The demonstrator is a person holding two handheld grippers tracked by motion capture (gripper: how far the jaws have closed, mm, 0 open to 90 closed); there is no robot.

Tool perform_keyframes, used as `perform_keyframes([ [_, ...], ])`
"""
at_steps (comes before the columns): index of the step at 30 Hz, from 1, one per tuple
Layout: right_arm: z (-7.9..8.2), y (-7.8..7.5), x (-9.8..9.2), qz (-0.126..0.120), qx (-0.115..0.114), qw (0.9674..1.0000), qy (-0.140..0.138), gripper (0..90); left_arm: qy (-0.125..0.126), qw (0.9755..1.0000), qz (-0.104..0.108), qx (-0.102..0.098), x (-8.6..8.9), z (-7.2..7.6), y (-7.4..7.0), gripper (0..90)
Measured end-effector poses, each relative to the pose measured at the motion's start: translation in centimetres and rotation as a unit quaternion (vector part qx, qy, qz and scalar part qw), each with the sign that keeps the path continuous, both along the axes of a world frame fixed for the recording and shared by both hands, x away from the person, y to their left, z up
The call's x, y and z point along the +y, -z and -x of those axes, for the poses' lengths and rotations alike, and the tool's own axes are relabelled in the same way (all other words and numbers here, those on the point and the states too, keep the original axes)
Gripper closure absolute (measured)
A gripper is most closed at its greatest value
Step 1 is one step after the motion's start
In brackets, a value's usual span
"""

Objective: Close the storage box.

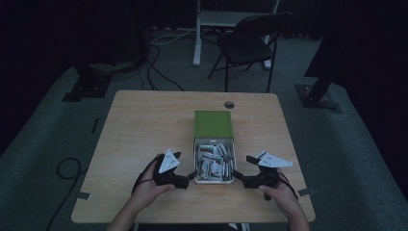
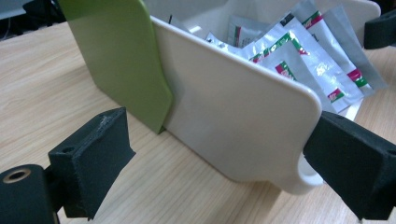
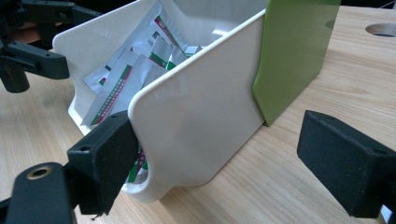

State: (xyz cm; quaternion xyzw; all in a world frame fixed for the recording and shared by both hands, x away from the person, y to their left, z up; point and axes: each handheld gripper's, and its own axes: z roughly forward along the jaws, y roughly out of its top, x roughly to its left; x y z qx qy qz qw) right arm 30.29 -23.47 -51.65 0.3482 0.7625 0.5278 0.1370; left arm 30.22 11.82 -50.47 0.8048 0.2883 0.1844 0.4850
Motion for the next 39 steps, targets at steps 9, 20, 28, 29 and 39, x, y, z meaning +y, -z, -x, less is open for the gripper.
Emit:
perform_keyframes([
  [9, -0.1, 0.0, 0.0, 0.001, -0.002, 1.0000, 0.000, 12.4, -0.006, 0.9998, -0.014, -0.015, -0.3, -0.3, -0.3, 8.2],
  [20, -0.5, -0.1, 0.1, 0.002, 0.001, 1.0000, 0.008, 12.4, -0.016, 0.9999, 0.001, -0.004, -0.2, -0.5, 0.0, 8.2],
  [28, -0.5, -0.2, 0.1, 0.006, 0.002, 0.9999, 0.013, 12.4, -0.014, 0.9999, 0.006, 0.004, -0.1, -0.8, 0.1, 8.2],
  [29, -0.6, -0.2, 0.1, 0.008, 0.001, 0.9999, 0.013, 12.4, -0.014, 0.9999, 0.006, 0.004, -0.1, -0.9, 0.0, 8.2],
  [39, -0.9, -0.4, 0.3, 0.014, 0.003, 0.9998, 0.016, 12.3, -0.017, 0.9998, 0.006, 0.007, -0.1, -1.3, 0.0, 8.2],
])
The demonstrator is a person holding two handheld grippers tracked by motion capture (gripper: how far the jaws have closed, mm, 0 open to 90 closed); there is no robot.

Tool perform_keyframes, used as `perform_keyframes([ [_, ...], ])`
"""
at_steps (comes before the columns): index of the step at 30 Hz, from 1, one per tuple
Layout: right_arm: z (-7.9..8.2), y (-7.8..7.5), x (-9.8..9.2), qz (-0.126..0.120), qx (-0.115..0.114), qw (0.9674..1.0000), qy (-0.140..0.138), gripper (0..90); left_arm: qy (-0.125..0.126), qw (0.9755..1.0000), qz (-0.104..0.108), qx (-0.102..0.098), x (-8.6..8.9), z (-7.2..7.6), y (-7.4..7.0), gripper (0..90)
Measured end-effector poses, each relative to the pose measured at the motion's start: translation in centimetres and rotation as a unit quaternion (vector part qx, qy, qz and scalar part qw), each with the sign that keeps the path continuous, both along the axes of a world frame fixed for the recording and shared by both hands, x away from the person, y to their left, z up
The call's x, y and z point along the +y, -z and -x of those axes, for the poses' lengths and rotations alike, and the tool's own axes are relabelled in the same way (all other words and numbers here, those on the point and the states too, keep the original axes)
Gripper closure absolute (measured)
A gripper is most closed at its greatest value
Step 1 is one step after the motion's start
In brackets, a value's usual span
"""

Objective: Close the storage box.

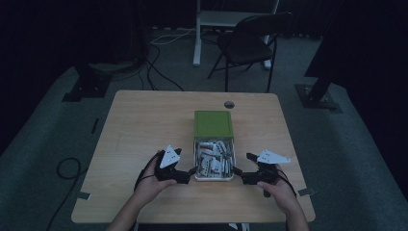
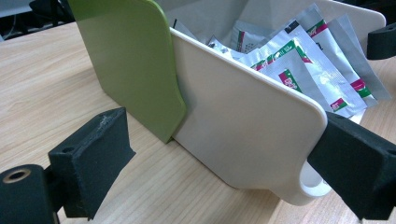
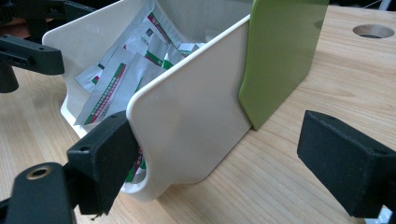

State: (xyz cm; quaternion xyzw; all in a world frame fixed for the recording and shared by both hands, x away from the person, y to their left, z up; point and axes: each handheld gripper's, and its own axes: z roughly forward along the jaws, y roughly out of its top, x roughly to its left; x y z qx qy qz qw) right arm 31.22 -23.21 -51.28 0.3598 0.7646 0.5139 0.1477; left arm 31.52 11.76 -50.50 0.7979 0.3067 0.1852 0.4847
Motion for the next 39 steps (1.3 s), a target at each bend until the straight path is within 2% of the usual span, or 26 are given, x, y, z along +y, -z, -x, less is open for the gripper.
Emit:
perform_keyframes([
  [24, -0.9, 0.0, 0.3, 0.000, 0.001, 1.0000, 0.008, 12.3, -0.008, 1.0000, 0.000, 0.005, 0.2, -1.2, 0.0, 8.2],
  [37, -1.4, -0.3, 0.6, 0.013, 0.000, 0.9999, 0.009, 12.3, -0.010, 0.9999, 0.002, 0.010, 0.4, -1.8, 0.0, 8.2],
  [39, -1.4, -0.4, 0.6, 0.016, -0.006, 0.9998, 0.013, 12.2, -0.010, 0.9999, 0.001, 0.010, 0.3, -1.8, 0.0, 8.2],
])
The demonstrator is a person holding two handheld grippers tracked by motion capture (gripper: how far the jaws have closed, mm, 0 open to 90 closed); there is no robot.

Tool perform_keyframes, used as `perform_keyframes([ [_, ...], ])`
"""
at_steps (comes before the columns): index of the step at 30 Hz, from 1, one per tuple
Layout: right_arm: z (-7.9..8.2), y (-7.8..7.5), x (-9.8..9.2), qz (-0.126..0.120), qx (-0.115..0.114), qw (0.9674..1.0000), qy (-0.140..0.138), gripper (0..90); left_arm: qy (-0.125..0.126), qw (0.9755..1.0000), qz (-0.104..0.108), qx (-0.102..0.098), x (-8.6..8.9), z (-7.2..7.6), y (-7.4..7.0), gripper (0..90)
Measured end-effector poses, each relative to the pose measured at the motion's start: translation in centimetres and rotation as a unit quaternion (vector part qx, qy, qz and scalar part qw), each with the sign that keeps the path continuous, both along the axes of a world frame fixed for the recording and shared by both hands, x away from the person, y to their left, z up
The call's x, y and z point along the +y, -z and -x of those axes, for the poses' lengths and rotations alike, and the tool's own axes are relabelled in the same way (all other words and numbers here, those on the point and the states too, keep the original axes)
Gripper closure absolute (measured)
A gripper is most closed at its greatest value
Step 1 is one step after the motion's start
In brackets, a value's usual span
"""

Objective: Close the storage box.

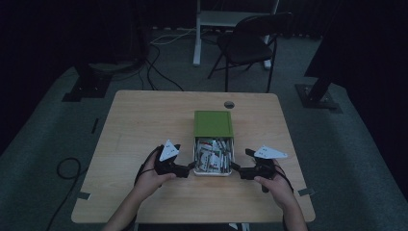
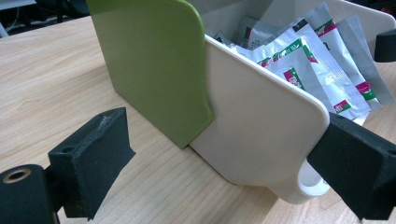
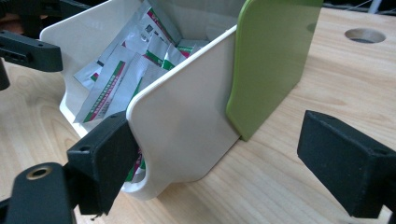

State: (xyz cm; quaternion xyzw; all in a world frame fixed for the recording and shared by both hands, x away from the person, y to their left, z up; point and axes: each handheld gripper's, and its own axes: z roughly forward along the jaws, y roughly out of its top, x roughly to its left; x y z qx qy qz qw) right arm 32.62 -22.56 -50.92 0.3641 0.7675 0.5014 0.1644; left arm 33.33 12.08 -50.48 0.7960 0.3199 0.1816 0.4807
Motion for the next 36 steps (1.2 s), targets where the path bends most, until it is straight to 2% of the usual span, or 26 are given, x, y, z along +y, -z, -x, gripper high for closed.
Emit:
perform_keyframes([
  [2, 0.0, 0.0, 0.0, 0.003, -0.004, 1.0000, 0.007, 12.3, 0.000, 1.0000, -0.002, -0.001, -0.1, -0.1, 0.0, 8.2],
  [9, -0.2, 0.0, 0.1, 0.000, 0.002, 1.0000, 0.002, 12.3, 0.001, 1.0000, -0.007, 0.000, 0.0, -0.3, -0.1, 8.2],
  [19, -0.8, -0.4, 0.1, 0.013, 0.001, 0.9999, -0.004, 12.3, -0.003, 1.0000, 0.004, 0.004, 0.1, -0.7, -0.1, 8.2],
  [25, -1.0, -0.5, 0.2, 0.011, 0.000, 0.9999, -0.003, 12.2, -0.002, 0.9999, 0.007, 0.008, 0.2, -1.0, -0.1, 8.2],
  [29, -1.2, -0.5, 0.2, 0.008, 0.002, 1.0000, -0.001, 12.3, -0.003, 1.0000, 0.001, 0.000, 0.1, -1.1, -0.3, 8.2],
  [36, -1.5, -0.5, 0.1, -0.003, 0.002, 0.9999, 0.010, 12.3, -0.007, 1.0000, 0.002, -0.001, 0.0, -1.5, -0.4, 8.2],
])
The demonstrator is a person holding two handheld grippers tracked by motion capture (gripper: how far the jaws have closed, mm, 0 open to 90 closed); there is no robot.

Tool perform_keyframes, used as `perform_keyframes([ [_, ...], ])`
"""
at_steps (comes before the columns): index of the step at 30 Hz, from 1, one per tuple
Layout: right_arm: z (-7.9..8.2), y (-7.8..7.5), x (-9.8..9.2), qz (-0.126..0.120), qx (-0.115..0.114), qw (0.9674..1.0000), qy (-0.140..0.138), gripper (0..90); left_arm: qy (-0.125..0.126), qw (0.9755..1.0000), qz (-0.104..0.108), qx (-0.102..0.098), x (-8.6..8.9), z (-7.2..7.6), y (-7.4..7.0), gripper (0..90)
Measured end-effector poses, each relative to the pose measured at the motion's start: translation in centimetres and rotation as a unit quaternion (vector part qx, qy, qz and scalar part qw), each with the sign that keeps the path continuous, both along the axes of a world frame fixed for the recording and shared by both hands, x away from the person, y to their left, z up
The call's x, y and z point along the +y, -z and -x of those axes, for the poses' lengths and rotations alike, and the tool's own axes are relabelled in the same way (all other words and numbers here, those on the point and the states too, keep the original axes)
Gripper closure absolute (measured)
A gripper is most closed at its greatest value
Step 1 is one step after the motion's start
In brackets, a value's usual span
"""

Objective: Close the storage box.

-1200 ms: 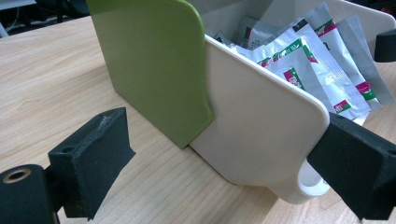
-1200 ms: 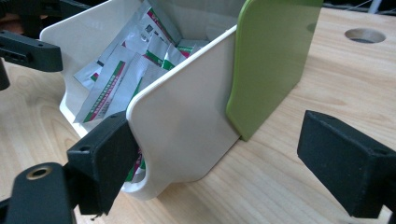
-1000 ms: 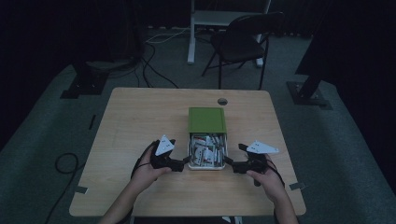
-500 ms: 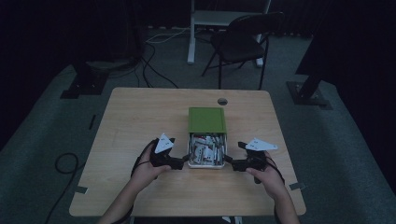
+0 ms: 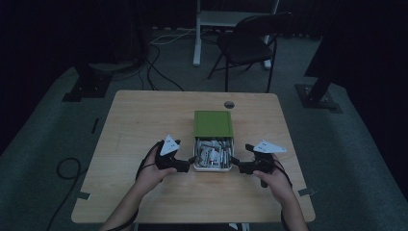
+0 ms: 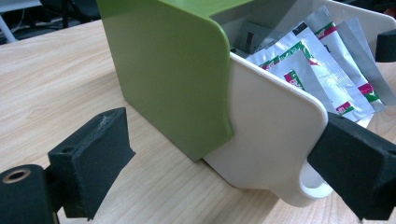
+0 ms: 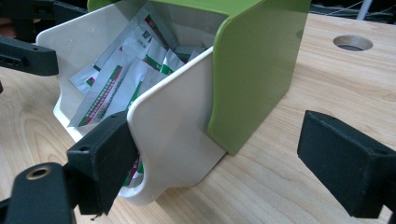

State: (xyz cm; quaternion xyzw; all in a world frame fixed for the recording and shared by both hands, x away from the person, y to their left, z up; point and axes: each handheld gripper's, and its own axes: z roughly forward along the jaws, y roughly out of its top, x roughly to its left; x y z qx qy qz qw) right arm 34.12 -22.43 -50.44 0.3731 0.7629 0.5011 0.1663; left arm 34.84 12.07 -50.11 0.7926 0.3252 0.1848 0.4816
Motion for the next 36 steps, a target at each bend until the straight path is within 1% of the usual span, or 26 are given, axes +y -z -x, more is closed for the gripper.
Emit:
perform_keyframes([
  [3, -0.2, 0.0, 0.0, -0.002, 0.000, 1.0000, 0.004, 12.3, -0.001, 1.0000, -0.002, -0.001, 0.0, -0.2, -0.1, 8.1],
  [8, -0.4, -0.1, 0.0, -0.002, -0.001, 1.0000, 0.009, 12.3, -0.004, 1.0000, 0.001, -0.002, -0.1, -0.3, -0.1, 8.2],
  [10, -0.4, -0.1, 0.1, -0.002, -0.001, 0.9999, 0.011, 12.3, -0.004, 1.0000, 0.004, 0.001, 0.0, -0.4, 0.0, 8.2],
  [11, -0.5, 0.0, 0.0, -0.005, 0.000, 0.9999, 0.013, 12.2, -0.003, 0.9999, 0.010, 0.007, 0.1, -0.6, 0.1, 8.2],
  [12, -0.6, 0.0, 0.0, -0.006, 0.001, 0.9999, 0.013, 12.2, -0.002, 0.9999, 0.010, 0.009, 0.1, -0.7, 0.1, 8.2],
  [16, -0.7, 0.0, 0.1, -0.006, 0.001, 0.9998, 0.016, 12.2, -0.003, 1.0000, 0.003, 0.004, 0.0, -0.8, -0.1, 8.1],
  [21, -0.9, 0.1, 0.0, -0.010, 0.001, 0.9997, 0.020, 12.3, -0.004, 1.0000, 0.001, 0.001, -0.1, -1.0, -0.1, 8.1],
  [25, -1.0, 0.0, 0.1, -0.008, 0.000, 0.9997, 0.025, 12.2, -0.010, 0.9999, 0.000, -0.002, -0.2, -1.1, -0.1, 8.1],
  [27, -1.0, 0.0, 0.2, -0.006, 0.000, 0.9995, 0.030, 12.2, -0.011, 0.9999, -0.005, -0.006, -0.3, -1.1, -0.2, 8.1],
  [32, -1.1, -0.1, 0.3, -0.001, -0.004, 0.9993, 0.036, 12.2, -0.015, 0.9999, 0.000, -0.004, -0.3, -1.3, 0.0, 8.1],
  [36, -1.2, 0.1, 0.3, -0.007, -0.002, 0.9991, 0.041, 11.9, -0.016, 0.9999, -0.001, -0.005, -0.3, -1.5, 0.0, 8.1],
])
